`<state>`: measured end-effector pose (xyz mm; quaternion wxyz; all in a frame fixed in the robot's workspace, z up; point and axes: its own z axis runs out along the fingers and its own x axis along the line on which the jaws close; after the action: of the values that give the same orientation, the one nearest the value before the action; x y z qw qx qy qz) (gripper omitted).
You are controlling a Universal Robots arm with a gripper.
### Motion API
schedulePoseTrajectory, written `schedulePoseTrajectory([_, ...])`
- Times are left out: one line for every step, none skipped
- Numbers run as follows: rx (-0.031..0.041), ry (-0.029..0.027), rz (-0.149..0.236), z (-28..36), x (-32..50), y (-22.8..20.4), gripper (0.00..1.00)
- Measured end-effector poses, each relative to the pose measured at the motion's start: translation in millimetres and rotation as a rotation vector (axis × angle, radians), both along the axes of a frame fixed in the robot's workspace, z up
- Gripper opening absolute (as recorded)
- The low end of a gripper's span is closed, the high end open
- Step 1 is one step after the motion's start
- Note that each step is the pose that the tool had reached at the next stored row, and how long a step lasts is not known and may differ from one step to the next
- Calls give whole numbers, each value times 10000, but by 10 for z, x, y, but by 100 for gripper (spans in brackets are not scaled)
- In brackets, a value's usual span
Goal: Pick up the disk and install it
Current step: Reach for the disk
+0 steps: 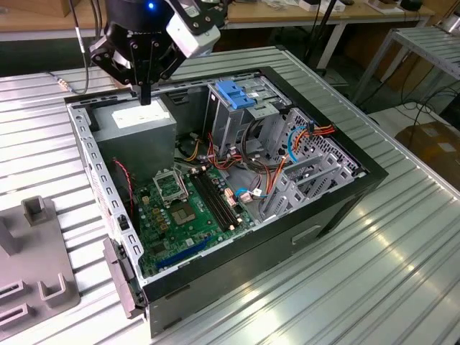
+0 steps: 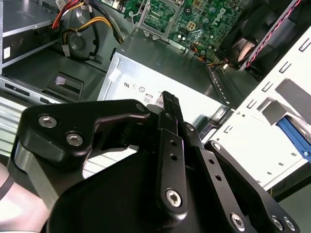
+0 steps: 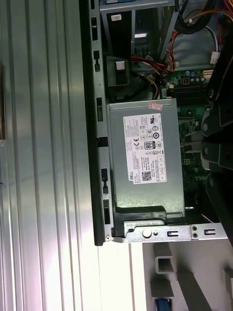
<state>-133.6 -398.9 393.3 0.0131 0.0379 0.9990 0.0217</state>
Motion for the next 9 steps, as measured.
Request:
schedulePoseTrajectory([0, 1, 0, 0, -6, 0, 10])
schedulePoseTrajectory([0, 0, -1, 0, -10, 0, 10])
schedulePoseTrajectory([0, 0, 0, 0, -12, 0, 10])
schedulePoseTrajectory([-1, 1, 1, 0, -13, 0, 10])
schedulePoseTrajectory([0, 0, -1, 0, -19, 0, 10])
schedulePoseTrajectory([0, 0, 0, 0, -21, 0, 10])
schedulePoseTrajectory([0, 0, -1, 0, -28, 0, 10])
schedulePoseTrajectory([0, 0, -1, 0, -31, 0, 10])
schedulePoseTrajectory([0, 0, 0, 0, -35, 0, 10])
